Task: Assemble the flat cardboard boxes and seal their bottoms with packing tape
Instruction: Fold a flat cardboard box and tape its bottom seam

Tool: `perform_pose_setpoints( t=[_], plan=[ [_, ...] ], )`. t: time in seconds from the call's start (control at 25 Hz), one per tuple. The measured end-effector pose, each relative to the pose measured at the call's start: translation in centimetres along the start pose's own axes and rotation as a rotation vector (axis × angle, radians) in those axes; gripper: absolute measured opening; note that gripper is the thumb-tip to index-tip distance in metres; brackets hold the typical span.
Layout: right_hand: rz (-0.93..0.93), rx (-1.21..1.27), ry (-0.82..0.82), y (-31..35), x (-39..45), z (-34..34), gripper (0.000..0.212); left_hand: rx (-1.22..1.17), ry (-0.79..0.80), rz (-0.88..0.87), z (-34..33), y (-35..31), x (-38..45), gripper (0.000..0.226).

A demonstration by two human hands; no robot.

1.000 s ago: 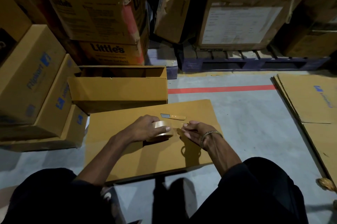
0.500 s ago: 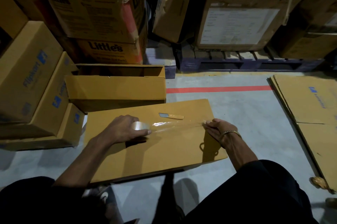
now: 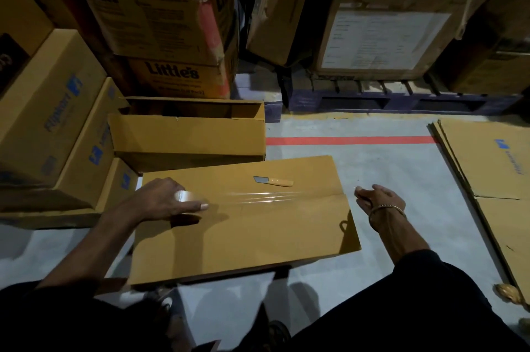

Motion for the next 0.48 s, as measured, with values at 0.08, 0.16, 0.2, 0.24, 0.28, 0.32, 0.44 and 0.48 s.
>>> perform_pose_setpoints(
  t=[0.08, 0.16, 0.2, 0.24, 0.28, 0.32, 0.44, 0.48],
  plan=[
    [-0.003, 0.039, -0.001, -0.4, -0.2, -0.4, 0.059, 0.032, -0.028, 0.025, 0.0, -0.1, -0.1, 0.093],
    [-0.012, 0.066, -0.015, -0.8, -0.2, -0.3, 0.063, 0.070, -0.053, 0.043, -0.1, -0.1, -0.2, 0.092],
    [-0.014, 0.070, -0.013, -1.1, -0.1, -0.3, 0.065, 0.083, -0.062, 0.051, -0.1, -0.1, -0.1, 0.092],
    [-0.021, 0.076, -0.016, -1.4, 0.0, -0.3, 0.065, 0.098, -0.067, 0.054, -0.2, 0.0, -0.1, 0.095],
    [-0.032, 0.090, -0.013, -1.8, 0.2, -0.4, 0.066, 0.121, -0.067, 0.054, -0.3, 0.1, 0.0, 0.097],
    [-0.037, 0.099, -0.015, -2.1, 0.2, -0.5, 0.066, 0.145, -0.065, 0.058, -0.3, 0.1, 0.0, 0.097],
    [-0.032, 0.103, -0.024, -2.4, 0.3, -0.7, 0.068, 0.221, -0.076, 0.068, -0.6, 0.0, 0.2, 0.088],
    [-0.039, 0.102, -0.027, -2.5, 0.6, -0.8, 0.068, 0.250, -0.080, 0.077, -0.7, -0.1, 0.2, 0.083]
  ],
)
Point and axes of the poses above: each hand's wrist, its own x-axis towards the middle knuckle, its own z-axis out of the back of the hand, y = z × x, the point moved 5 cm from there along x, towards the middle knuckle, and after that the axes turned 8 degrees about y, right-handed, at the moved point
